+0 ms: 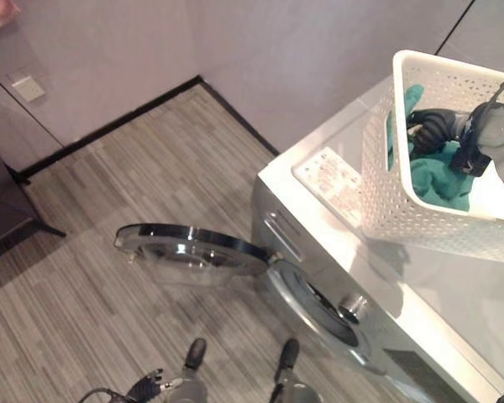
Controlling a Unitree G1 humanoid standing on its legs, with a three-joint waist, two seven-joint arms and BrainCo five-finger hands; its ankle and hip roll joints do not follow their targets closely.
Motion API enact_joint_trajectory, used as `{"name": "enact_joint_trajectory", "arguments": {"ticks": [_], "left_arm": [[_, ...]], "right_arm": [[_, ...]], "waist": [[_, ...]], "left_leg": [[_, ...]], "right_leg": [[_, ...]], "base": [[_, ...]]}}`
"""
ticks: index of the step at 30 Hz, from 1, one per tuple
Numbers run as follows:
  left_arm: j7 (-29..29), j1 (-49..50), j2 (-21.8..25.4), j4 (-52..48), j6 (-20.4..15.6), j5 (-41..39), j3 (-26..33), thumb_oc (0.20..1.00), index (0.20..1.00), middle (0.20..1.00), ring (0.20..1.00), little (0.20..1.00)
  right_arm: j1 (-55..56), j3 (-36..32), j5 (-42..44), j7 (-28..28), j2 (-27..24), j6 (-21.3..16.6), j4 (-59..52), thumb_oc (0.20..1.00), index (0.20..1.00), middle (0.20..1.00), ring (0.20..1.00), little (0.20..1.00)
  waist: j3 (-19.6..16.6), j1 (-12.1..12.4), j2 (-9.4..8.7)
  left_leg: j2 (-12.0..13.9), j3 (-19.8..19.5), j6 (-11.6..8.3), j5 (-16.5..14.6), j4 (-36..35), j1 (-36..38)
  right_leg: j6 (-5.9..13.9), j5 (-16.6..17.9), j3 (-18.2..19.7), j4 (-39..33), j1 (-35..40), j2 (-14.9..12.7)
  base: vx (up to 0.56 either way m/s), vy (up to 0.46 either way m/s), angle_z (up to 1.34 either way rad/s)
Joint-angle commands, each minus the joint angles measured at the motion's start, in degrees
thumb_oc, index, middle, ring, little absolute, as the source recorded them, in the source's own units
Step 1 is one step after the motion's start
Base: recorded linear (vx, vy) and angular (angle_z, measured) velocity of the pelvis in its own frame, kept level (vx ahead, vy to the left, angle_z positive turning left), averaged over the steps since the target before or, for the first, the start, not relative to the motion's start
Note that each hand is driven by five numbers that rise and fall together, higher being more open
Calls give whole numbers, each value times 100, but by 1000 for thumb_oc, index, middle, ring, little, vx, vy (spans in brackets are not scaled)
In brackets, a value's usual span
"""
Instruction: Grab the laundry basket,head to the washer,open it,put in the laundry and shut it.
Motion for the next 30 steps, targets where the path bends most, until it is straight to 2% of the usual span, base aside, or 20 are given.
{"name": "enact_joint_trajectory", "arguments": {"ticks": [1,2,3,5,6,8,9,12,15,17,19,23,26,30], "left_arm": [[28,-100,180,107,-69,-29,-314,1000,1000,1000,1000,1000],[32,-120,142,138,-82,-35,-322,1000,1000,1000,1000,1000],[31,-120,151,139,-82,-35,-325,1000,1000,1000,1000,1000],[45,-143,136,173,-109,-45,-335,1000,1000,1000,1000,1000],[71,-160,119,215,-125,-35,-333,1000,1000,1000,1000,1000],[86,-161,128,238,-137,-30,-334,1000,1000,1000,1000,1000],[107,-156,109,300,-142,-26,-319,1000,1000,1000,1000,1000],[176,-146,95,426,-143,21,-279,1000,1000,1000,1000,1000],[227,-123,102,501,-132,64,-247,1000,1000,1000,1000,1000],[294,-67,91,596,-112,103,-207,1000,1000,1000,1000,1000],[308,-47,83,618,-103,103,-191,1000,1000,1000,1000,1000],[474,0,5,658,-60,141,-115,1000,1000,1000,1000,1000],[515,6,-17,625,-53,138,-145,1000,1000,1000,1000,1000],[626,-19,-85,550,-38,139,-203,1000,1000,1000,1000,1000]], "right_arm": [[44,-82,382,-358,-48,-204,251,200,200,200,200,200],[37,-427,697,-567,-50,-264,391,200,200,200,200,200],[60,-450,695,-569,-52,-265,388,200,200,200,200,200],[48,-905,1103,-810,-93,-335,526,200,200,200,200,200],[90,-1431,1490,-1027,-114,-412,719,200,200,200,200,200],[123,-1662,1654,-1117,-100,-444,786,200,200,200,200,200],[77,-2085,2058,-1336,-77,-519,797,200,200,200,200,200],[46,-2743,2608,-1718,22,-712,797,200,200,200,200,200],[130,-3190,2888,-1957,37,-861,705,200,200,200,200,200],[82,-3616,3137,-2309,92,-1070,663,200,200,200,200,200],[90,-3782,3133,-2453,113,-1148,633,200,200,200,200,200],[207,-4458,2797,-3382,294,-1492,230,200,200,200,200,200],[219,-4587,2672,-3604,325,-1536,143,200,200,200,200,200],[171,-4929,2191,-4374,266,-1625,16,200,200,200,200,200]], "waist": [[13,42,-243],[-36,15,-245],[-34,20,-253],[-70,4,-244],[-148,-35,-249],[-183,-43,-259],[-256,-67,-246],[-381,-99,-236],[-452,-112,-241],[-557,-137,-214],[-588,-147,-208],[-722,-177,-170],[-747,-184,-162],[-817,-217,-137]], "left_leg": [[168,585,176,13,9,279],[160,595,181,-1,9,304],[160,595,181,-2,9,307],[163,613,180,-44,9,378],[135,604,195,-62,9,395],[125,610,200,-78,9,421],[106,639,209,-122,9,491],[92,674,224,-187,9,604],[82,698,234,-234,9,684],[58,735,250,-294,11,791],[52,746,261,-317,12,832],[-9,835,320,-428,20,997],[-27,847,339,-451,21,1035],[-95,868,390,-519,27,1112]], "right_leg": [[461,-787,572,1053,-222,-617],[466,-780,573,1040,-187,-625],[467,-781,574,1038,-183,-625],[469,-793,579,1036,-116,-621],[484,-766,577,1004,-68,-643],[489,-761,583,987,-31,-644],[501,-749,591,957,40,-645],[517,-727,620,908,121,-651],[525,-726,637,881,199,-654],[533,-721,654,848,307,-661],[541,-715,668,829,341,-662],[557,-681,766,777,425,-670],[565,-681,795,770,452,-676],[583,-670,856,740,505,-698]], "base": [[0,0,0],[0,0,0],[0,0,0],[0,0,0],[0,0,0],[0,0,0],[35,35,1],[41,27,-7],[41,23,-13],[47,30,-6],[16,12,-1],[37,40,-7],[13,21,-6],[15,27,-8]]}}
